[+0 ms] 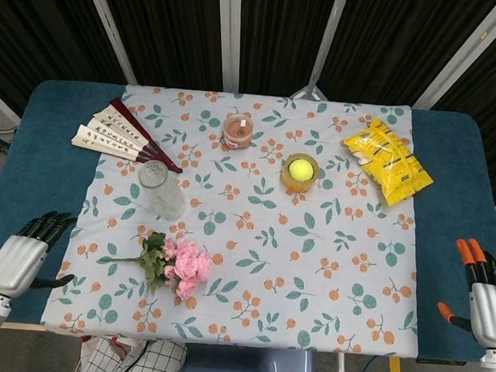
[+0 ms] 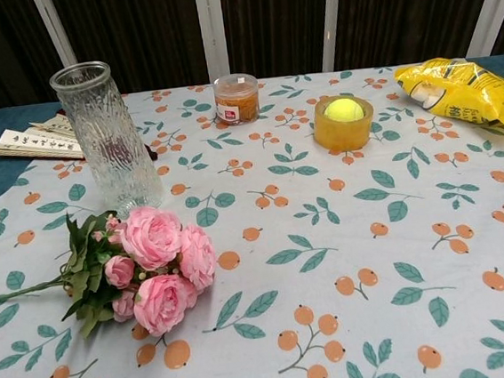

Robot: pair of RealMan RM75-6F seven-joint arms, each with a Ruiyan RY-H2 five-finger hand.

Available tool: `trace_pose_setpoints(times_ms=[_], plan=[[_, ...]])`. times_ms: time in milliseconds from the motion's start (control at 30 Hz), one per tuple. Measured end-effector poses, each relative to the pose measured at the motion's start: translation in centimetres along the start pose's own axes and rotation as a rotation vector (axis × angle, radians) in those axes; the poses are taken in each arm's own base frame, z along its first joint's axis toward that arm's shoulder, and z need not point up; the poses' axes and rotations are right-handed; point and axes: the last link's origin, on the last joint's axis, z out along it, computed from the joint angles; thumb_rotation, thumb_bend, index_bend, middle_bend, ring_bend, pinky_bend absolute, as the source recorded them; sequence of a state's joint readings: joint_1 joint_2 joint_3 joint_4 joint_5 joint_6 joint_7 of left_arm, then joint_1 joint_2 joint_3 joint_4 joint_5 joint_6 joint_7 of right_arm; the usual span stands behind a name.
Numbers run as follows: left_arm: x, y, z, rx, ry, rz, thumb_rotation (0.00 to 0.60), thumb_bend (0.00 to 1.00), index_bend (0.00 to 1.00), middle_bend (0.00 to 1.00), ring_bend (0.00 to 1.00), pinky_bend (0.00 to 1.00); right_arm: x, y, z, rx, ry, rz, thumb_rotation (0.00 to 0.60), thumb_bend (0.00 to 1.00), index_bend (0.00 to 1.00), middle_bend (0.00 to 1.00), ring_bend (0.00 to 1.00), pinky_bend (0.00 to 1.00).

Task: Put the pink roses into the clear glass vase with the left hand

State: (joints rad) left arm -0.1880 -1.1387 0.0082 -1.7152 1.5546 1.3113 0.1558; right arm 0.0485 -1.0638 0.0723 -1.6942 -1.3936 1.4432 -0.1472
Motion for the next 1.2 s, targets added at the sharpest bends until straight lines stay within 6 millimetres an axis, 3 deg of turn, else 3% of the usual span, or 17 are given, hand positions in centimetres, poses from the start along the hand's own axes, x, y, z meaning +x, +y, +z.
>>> trace_pose_setpoints(times_ms=[400,667,1000,1200], plan=[[-3.9,7.4,3.7,-0.050,-0.067,0.056,0.600,0.04,0.13,0.09,0.08,0.15,0.5,0.5,-0.2,-0.016,0.007,0.020,0.600,0.19,0.04,0.04,0.04,0.30],[-5.9,11.9,5.4,-0.096,-0.076,0.005,0.600,0.04,0.13,0.09,0.08,0.15,0.6,0.8,-0.2,-0.018,0.005,0.032,0.600,0.19,0.04,0.04,0.04,0.30],[-7.2,15.2,6.9,-0.136,-0.051,-0.004,0.600,0.05,0.13,0.10,0.08,0.15,0.5,0.9,-0.1,-0.020,-0.001,0.030,0.600,0.19,0.04,0.04,0.04,0.30],[-8.0,16.1,7.6,-0.143,-0.053,0.043,0.600,0.15,0.15,0.19,0.12,0.22,0.6,1.0,-0.1,-0.024,-0.001,0.035,0.600,0.19,0.04,0.04,0.04,0.30]])
